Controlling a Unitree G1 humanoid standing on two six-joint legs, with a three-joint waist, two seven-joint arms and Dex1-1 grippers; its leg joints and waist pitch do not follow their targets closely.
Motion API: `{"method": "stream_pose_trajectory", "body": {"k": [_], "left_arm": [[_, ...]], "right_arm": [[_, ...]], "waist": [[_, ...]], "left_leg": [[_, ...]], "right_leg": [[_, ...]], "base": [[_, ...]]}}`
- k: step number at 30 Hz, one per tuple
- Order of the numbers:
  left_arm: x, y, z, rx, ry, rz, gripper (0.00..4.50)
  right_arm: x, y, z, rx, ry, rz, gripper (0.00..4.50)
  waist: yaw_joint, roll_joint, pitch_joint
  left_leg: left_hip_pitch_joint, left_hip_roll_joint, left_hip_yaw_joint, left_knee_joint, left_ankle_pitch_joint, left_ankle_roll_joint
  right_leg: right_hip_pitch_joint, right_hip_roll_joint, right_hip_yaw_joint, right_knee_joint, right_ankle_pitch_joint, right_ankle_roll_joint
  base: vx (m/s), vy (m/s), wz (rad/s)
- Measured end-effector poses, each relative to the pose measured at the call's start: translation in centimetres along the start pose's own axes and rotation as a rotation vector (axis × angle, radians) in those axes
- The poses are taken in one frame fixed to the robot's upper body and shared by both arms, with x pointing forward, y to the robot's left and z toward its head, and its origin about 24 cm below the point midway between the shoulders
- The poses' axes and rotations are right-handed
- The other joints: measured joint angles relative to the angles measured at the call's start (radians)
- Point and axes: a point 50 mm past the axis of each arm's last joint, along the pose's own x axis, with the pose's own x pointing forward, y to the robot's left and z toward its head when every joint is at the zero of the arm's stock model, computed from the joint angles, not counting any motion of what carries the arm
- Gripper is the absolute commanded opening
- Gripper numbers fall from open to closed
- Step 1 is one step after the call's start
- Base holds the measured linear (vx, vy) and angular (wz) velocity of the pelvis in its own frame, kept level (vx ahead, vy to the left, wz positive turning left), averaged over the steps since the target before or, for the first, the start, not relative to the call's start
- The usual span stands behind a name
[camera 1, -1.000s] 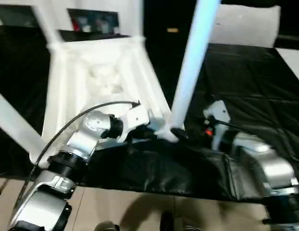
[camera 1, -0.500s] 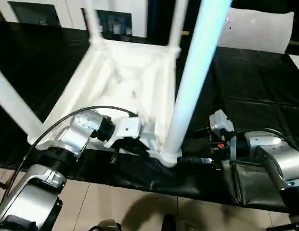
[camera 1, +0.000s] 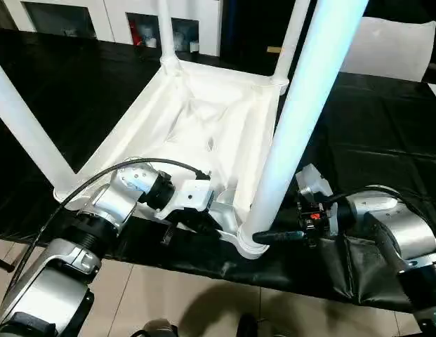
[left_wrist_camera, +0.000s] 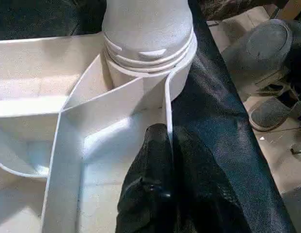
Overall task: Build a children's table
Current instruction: Rotate leg to tighten
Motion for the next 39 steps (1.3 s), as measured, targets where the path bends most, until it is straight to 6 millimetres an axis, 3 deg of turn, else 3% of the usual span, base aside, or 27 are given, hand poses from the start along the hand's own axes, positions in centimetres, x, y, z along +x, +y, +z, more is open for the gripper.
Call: {"method": "stream_pose_trajectory", "body": {"k": [10,15,18,21,24,28,29,30,32,33,34,35,36,37,39], "left_arm": [[0.0,0.0,0.0,-0.003,-0.001,0.003,0.0],[0.2,0.2,-0.1,-0.042,-0.018,0.033,0.0],[-0.1,0.7,-0.4,-0.117,-0.018,0.121,0.0],[0.0,1.4,-0.7,-0.2,-0.021,0.234,0.0],[0.7,2.3,-0.6,-0.29,-0.036,0.367,0.0],[2.2,3.5,-0.1,-0.399,-0.058,0.528,0.0],[2.4,3.7,0.0,-0.411,-0.059,0.551,0.0],[2.5,3.8,0.1,-0.424,-0.06,0.575,0.0],[3.0,4.1,0.2,-0.454,-0.056,0.615,0.0],[3.1,4.2,0.3,-0.464,-0.058,0.63,0.0],[3.0,4.4,0.5,-0.47,-0.063,0.653,0.0],[3.0,4.4,0.7,-0.468,-0.063,0.664,0.0],[3.0,4.5,0.8,-0.464,-0.06,0.668,0.0],[3.1,4.5,1.0,-0.46,-0.06,0.666,0.0],[3.3,4.4,1.1,-0.454,-0.056,0.66,0.0]], "right_arm": [[0.1,0.0,-0.3,0.017,0.005,0.002,2.07],[0.4,0.4,-0.6,0.052,-0.032,-0.066,2.02],[0.8,0.1,-0.7,0.092,-0.078,-0.206,2.02],[1.4,-0.6,-0.6,0.139,-0.101,-0.373,2.01],[2.1,-1.7,-0.5,0.196,-0.143,-0.595,2.0],[3.5,-3.1,0.0,0.283,-0.178,-0.888,1.98],[3.6,-3.3,0.1,0.289,-0.175,-0.921,1.98],[3.9,-3.4,0.2,0.297,-0.175,-0.957,1.98],[4.4,-3.7,0.3,0.311,-0.171,-1.034,1.98],[4.6,-3.8,0.5,0.313,-0.172,-1.058,1.98],[4.8,-4.1,0.9,0.317,-0.182,-1.085,1.98],[5.0,-4.2,1.1,0.335,-0.203,-1.106,1.98],[5.0,-4.2,1.2,0.341,-0.212,-1.117,2.52],[5.0,-4.1,1.2,0.339,-0.214,-1.121,2.66],[4.9,-3.9,1.1,0.339,-0.218,-1.12,2.72]], "waist": [[0.0,0.0,0.0],[0.0,0.0,0.0],[-0.01,0.0,0.0],[-0.037,-0.001,0.0],[-0.073,0.001,-0.001],[-0.118,0.01,0.001],[-0.121,0.012,0.003],[-0.124,0.012,0.003],[-0.126,0.001,0.007],[-0.126,0.001,0.009],[-0.129,0.006,0.009],[-0.13,0.019,0.008],[-0.132,0.023,0.008],[-0.133,0.02,0.009],[-0.136,0.011,0.009]], "left_leg": [[0.0,0.0,0.0,0.0,0.0,0.0],[0.002,0.001,0.001,0.0,0.0,0.0],[0.006,0.001,0.002,0.0,0.001,-0.007],[0.006,0.0,0.001,0.0,0.004,-0.014],[0.003,0.001,-0.005,0.0,0.007,-0.018],[0.002,0.017,-0.018,0.0,0.007,-0.017],[0.003,0.019,-0.019,0.0,0.007,-0.017],[0.004,0.019,-0.019,-0.001,0.006,-0.017],[0.026,0.005,-0.014,0.001,0.006,-0.018],[0.03,-0.003,-0.014,-0.001,0.006,-0.017],[0.023,-0.001,-0.014,-0.003,0.004,-0.016],[0.012,0.008,-0.027,-0.002,0.003,-0.014],[0.001,0.02,-0.039,-0.005,0.003,-0.015],[0.001,0.019,-0.039,-0.002,0.003,-0.016],[0.02,0.001,-0.029,0.0,-0.001,-0.021]], "right_leg": [[0.0,0.0,0.0,0.0,0.0,0.0],[0.003,0.0,0.0,0.0,-0.001,0.001],[0.006,0.0,0.001,0.0,-0.001,0.001],[0.008,0.0,0.002,-0.002,-0.001,0.001],[0.01,0.001,-0.01,-0.019,-0.001,0.002],[0.036,0.001,-0.057,-0.066,-0.001,0.002],[0.04,0.001,-0.062,-0.071,-0.001,0.003],[0.04,0.001,-0.057,-0.063,-0.003,0.006],[0.036,0.001,-0.027,-0.035,-0.008,0.011],[0.033,-0.001,-0.03,-0.035,-0.008,0.011],[0.035,-0.003,-0.05,-0.046,-0.008,0.011],[0.039,-0.003,-0.078,-0.067,-0.008,0.013],[0.041,0.0,-0.087,-0.075,-0.01,0.017],[0.038,0.002,-0.072,-0.059,-0.011,0.019],[0.034,-0.002,-0.04,-0.035,-0.003,0.008]], "base": [[0.0,0.0,0.0],[0.0,0.0,0.0],[0.0,0.0,0.0],[-0.017,0.001,0.0],[-0.055,0.013,-0.09],[-0.009,0.014,-0.02],[0.0,0.0,0.0],[0.0,0.0,0.0],[0.0,0.0,0.0],[0.0,0.0,0.0],[0.05,0.018,-0.18],[0.05,0.018,-0.18],[0.096,0.022,-0.16],[0.057,-0.005,0.15],[0.078,-0.004,0.18]]}}
